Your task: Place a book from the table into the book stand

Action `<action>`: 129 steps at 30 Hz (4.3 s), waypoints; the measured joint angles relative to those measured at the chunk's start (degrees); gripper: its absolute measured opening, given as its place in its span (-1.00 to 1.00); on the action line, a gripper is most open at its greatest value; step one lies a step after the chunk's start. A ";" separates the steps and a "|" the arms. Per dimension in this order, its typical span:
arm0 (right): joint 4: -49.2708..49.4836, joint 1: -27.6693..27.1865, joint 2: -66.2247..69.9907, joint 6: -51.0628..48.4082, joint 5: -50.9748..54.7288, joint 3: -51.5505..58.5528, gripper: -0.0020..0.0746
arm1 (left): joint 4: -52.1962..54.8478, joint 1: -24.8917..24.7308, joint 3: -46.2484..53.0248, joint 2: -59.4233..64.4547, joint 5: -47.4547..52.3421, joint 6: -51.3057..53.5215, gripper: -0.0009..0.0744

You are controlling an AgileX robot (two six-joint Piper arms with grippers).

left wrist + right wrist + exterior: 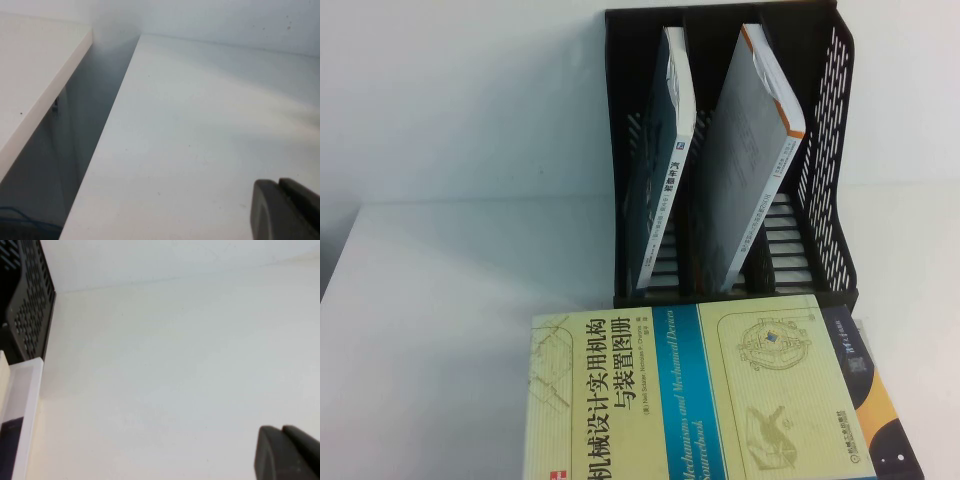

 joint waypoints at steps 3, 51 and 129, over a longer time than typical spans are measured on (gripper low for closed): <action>0.00 0.00 0.00 0.00 0.00 0.00 -0.96 | 0.00 0.00 0.00 0.00 0.00 0.00 -0.99; -0.26 0.00 0.00 0.35 -22.60 0.42 -0.96 | -16.95 0.00 0.37 0.00 -7.85 -2.18 -0.99; 50.19 6.69 53.50 -45.24 23.56 -41.24 -0.96 | -57.79 -1.75 -27.00 49.36 16.40 42.68 -0.99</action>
